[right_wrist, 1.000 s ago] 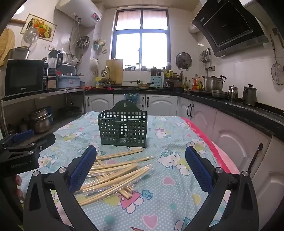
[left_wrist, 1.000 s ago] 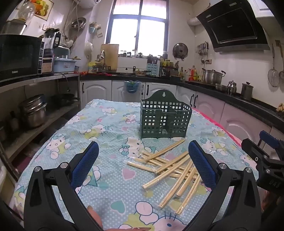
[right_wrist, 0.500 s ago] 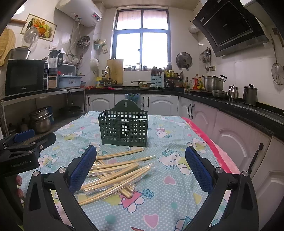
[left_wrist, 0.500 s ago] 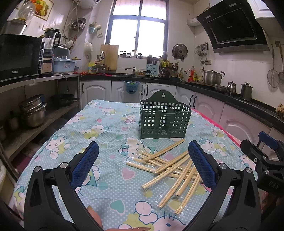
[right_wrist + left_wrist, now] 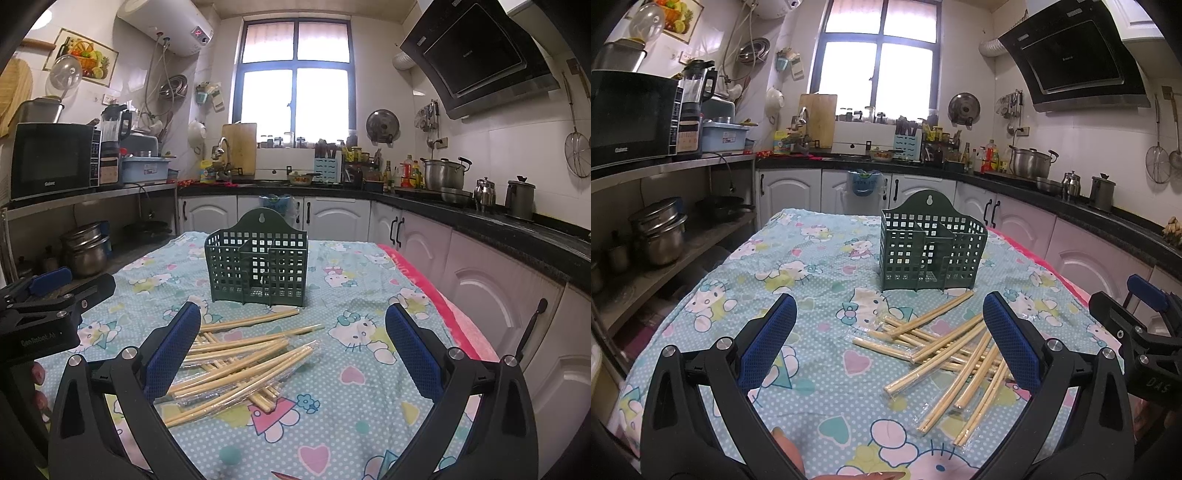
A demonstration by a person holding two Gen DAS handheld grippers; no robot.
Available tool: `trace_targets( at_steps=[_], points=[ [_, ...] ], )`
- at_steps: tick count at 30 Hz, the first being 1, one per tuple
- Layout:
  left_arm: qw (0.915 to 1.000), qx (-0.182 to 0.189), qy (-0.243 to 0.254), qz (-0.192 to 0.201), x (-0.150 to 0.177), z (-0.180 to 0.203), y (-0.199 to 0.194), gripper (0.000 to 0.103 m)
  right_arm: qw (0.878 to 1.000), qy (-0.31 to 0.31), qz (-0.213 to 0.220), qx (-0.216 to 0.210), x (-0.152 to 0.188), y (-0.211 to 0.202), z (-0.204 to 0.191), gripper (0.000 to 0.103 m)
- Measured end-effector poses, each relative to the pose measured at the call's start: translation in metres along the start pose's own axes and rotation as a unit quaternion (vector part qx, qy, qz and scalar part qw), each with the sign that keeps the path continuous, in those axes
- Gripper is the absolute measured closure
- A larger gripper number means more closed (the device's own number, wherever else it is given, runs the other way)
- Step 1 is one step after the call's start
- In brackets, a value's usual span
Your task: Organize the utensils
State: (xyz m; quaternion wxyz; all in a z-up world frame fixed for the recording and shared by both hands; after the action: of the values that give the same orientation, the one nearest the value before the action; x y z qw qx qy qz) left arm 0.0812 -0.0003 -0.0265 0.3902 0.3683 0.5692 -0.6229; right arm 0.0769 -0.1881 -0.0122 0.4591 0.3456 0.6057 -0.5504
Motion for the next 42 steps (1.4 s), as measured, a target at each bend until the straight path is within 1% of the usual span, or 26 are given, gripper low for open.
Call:
trace_targets(
  at_steps=[16, 19, 28, 33, 36, 40, 42],
  points=[
    [1.0, 0.007, -0.003, 0.001, -0.003, 0.004, 0.0, 0.009, 1.0, -0.004, -0.002, -0.002, 0.0, -0.001, -0.003, 0.006],
    [0.9999, 0.004, -0.011, -0.002, -0.004, 0.002, 0.002, 0.009, 1.0, -0.012, -0.006, -0.012, 0.0, 0.002, -0.008, 0.006],
    [0.9983, 0.006, -0.055, -0.017, 0.0, -0.025, 0.009, 0.009, 0.997, -0.053, -0.02, -0.051, 0.002, 0.011, -0.034, 0.006],
    [0.9964, -0.002, -0.071, -0.046, 0.005, -0.041, 0.021, 0.009, 0.994, -0.079, -0.038, -0.069, 0.004, 0.019, -0.048, 0.006],
    [0.9947, -0.008, -0.077, -0.067, 0.009, -0.052, 0.029, 0.009, 0.993, -0.082, -0.052, -0.068, 0.004, 0.027, -0.049, 0.006],
    [0.9896, 0.003, -0.096, -0.108, 0.016, -0.061, 0.045, 0.009, 0.992, -0.066, -0.083, -0.072, 0.003, 0.043, -0.044, 0.006],
    [0.9867, 0.014, -0.105, -0.123, 0.019, -0.064, 0.052, 0.01, 0.992, -0.06, -0.09, -0.071, 0.004, 0.049, -0.04, 0.006]
  ],
)
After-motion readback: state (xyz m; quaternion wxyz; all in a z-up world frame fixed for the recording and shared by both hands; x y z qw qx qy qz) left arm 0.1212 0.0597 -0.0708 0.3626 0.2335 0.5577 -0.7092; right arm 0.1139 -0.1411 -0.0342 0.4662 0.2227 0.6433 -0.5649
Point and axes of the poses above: each gripper's, at about its wrist camera, not at the fingertips, and y roughly the way its jaws point, z to its right, x to its underside, the point moved 9 cm from there along y, roughly the way its jaws point, and after that the axes turned 6 degrees about -z, right-handed, at the moved point
